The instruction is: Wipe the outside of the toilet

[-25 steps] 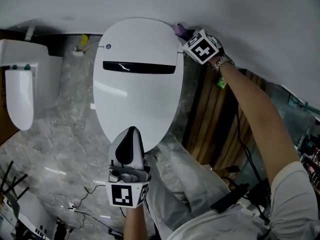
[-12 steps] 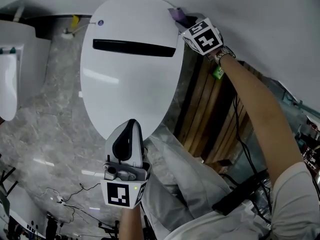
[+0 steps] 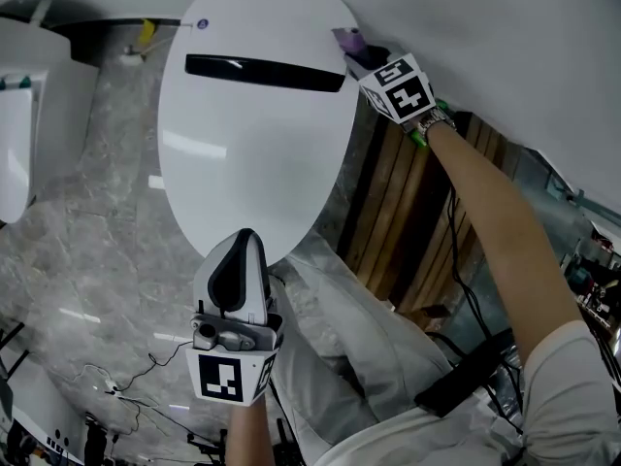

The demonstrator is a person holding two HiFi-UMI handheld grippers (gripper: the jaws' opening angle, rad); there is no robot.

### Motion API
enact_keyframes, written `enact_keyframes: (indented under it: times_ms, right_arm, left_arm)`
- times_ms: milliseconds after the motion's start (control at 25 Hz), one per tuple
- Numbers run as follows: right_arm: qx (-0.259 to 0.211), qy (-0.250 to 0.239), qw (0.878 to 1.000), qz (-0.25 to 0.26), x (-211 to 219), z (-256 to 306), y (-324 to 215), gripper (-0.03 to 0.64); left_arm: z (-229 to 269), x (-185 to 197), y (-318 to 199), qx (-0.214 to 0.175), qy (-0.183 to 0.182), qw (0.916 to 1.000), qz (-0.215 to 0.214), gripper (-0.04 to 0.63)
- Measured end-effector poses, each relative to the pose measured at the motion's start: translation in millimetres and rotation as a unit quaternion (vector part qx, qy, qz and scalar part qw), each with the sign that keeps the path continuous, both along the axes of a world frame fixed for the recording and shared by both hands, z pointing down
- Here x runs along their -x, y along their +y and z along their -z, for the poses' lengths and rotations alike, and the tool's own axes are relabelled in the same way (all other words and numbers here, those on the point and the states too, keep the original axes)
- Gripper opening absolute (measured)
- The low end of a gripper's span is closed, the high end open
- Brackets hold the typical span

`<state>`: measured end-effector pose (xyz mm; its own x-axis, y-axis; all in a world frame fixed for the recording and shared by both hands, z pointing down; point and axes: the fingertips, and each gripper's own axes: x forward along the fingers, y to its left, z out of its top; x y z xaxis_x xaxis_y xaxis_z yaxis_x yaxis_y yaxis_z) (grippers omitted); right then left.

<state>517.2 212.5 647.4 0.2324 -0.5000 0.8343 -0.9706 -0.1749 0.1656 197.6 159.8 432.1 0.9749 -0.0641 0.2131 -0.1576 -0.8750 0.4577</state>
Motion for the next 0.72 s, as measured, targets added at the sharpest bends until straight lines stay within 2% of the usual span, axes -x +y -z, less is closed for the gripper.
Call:
enact_keyframes:
  times_ms: [200, 560, 720]
  right_arm:
    - [0.008, 0.035, 0.999, 0.005, 25, -5, 13, 0.087]
    - [0.031, 0.018, 0.998, -0.052, 57, -17, 33, 0.091]
    - [0.033, 0.008, 0.998, -0.059, 66, -20, 37, 0.091]
  left_arm:
    - [-11, 20, 1, 0.000, 0.003, 1.0000, -0.006, 0.005]
    - [-15, 73, 4, -0.004, -0.012, 0.9996, -0.025, 0.005]
    - [-16, 85, -3, -0.004, -0.011, 0.9998, -0.013, 0.005]
